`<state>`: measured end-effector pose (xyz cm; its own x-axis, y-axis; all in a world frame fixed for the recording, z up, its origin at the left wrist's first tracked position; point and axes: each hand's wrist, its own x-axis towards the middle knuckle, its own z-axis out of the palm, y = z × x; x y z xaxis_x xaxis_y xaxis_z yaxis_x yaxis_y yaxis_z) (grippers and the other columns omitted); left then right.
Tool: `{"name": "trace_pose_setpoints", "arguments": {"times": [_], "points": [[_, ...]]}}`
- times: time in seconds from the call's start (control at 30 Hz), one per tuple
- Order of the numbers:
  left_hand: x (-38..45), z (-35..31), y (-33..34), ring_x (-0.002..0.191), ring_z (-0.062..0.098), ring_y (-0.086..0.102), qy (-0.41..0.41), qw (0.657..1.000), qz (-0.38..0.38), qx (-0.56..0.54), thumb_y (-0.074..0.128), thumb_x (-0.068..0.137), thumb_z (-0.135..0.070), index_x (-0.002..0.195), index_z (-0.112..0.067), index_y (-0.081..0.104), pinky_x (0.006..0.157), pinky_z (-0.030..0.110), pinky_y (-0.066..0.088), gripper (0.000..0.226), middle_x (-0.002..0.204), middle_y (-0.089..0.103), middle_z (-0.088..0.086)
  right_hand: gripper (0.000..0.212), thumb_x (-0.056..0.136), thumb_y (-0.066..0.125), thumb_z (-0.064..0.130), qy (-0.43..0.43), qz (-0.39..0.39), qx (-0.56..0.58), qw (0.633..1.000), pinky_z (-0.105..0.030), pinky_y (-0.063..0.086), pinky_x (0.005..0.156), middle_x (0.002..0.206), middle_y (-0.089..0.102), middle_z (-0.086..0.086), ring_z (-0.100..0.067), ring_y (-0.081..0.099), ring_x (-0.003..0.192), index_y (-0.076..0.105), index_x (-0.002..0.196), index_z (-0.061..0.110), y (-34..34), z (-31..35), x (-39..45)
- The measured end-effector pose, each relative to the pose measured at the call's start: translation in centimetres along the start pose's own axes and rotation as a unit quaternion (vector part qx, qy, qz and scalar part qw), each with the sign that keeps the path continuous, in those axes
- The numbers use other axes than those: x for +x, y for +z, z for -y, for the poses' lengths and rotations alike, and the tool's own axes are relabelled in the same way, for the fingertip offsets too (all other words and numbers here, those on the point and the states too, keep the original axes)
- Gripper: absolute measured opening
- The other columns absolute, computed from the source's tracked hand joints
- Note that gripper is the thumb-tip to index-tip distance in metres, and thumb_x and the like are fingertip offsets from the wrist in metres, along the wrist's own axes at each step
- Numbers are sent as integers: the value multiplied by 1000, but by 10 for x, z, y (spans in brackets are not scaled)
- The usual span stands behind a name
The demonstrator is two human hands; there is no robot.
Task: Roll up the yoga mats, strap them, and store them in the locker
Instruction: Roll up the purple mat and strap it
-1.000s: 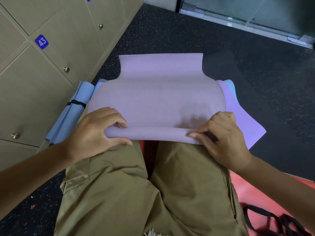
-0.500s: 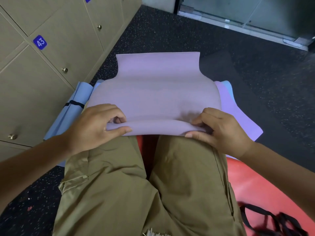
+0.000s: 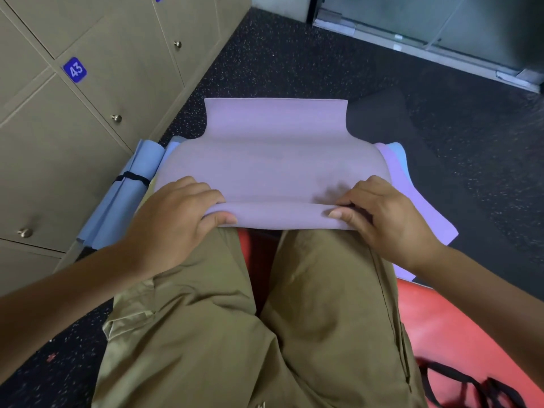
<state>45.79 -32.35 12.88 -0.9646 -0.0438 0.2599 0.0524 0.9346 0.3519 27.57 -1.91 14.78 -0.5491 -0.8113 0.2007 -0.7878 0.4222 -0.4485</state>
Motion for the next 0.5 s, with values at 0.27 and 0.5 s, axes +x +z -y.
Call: {"name": "trace_pose_setpoints", "arguments": {"times": [0.27,0.5], "points": [[15,12,-8,86,10,51,-59,991,59,-107,46,93,-64,93,-29,69,78,21,39,42,84,65,-17,26,87,63,52,119,50,195,972,-14,40,65,83,57,15,-9,48,67,57,99,30,-10,-2,14],[41,17,-17,81,-4,55,-28,988,64,-140,58,93,-53,97,-29,65,72,9,37,25,101,59,-13,21,89,76,39,138,25,193,971,-16,40,61,76,58,17,-9,47,61,61,88,25,-9,-14,34]]}}
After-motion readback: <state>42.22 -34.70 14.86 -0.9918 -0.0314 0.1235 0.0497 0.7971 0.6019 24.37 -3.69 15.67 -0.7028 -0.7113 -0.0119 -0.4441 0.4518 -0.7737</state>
